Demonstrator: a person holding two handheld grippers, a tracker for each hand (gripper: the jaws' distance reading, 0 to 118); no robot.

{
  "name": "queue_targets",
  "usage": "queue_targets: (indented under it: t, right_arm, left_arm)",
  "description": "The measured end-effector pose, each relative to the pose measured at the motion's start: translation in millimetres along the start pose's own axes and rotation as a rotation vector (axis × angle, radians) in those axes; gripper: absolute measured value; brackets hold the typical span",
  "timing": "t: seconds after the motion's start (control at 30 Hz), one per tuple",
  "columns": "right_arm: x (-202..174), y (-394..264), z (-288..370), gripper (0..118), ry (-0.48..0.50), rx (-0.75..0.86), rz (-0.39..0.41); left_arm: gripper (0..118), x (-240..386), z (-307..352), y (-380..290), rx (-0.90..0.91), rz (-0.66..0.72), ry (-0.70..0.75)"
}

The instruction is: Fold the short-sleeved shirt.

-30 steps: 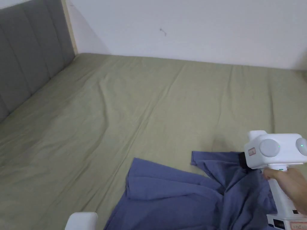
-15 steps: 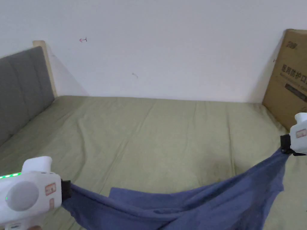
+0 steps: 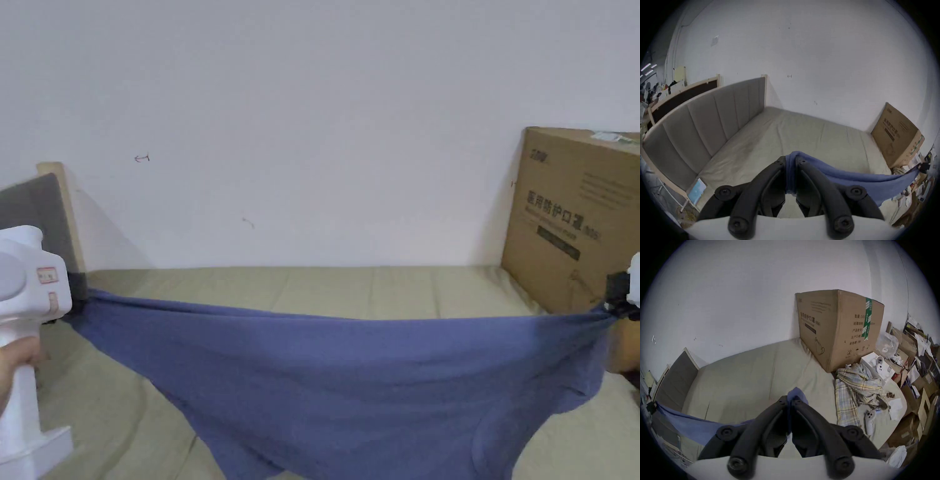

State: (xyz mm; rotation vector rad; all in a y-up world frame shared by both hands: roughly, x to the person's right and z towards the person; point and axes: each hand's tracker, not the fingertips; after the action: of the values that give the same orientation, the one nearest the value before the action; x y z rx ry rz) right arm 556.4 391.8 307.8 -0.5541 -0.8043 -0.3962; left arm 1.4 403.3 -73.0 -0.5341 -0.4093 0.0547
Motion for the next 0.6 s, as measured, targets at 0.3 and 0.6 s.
queue_targets:
  t: [0.3,0.6]
  right_arm:
    - [-44.4,68.6,-12.8,4,0.060,0.066,-0.005]
    - [-109.4,124.8,-11.5,4,0.112,0.164,0.044]
  left_arm:
    - [9,-3.3,-13.8,81.0,0.115,-0.035,0.064]
    - [9,-21.3,-10.6,129.5,0.239,-0.065,0.144]
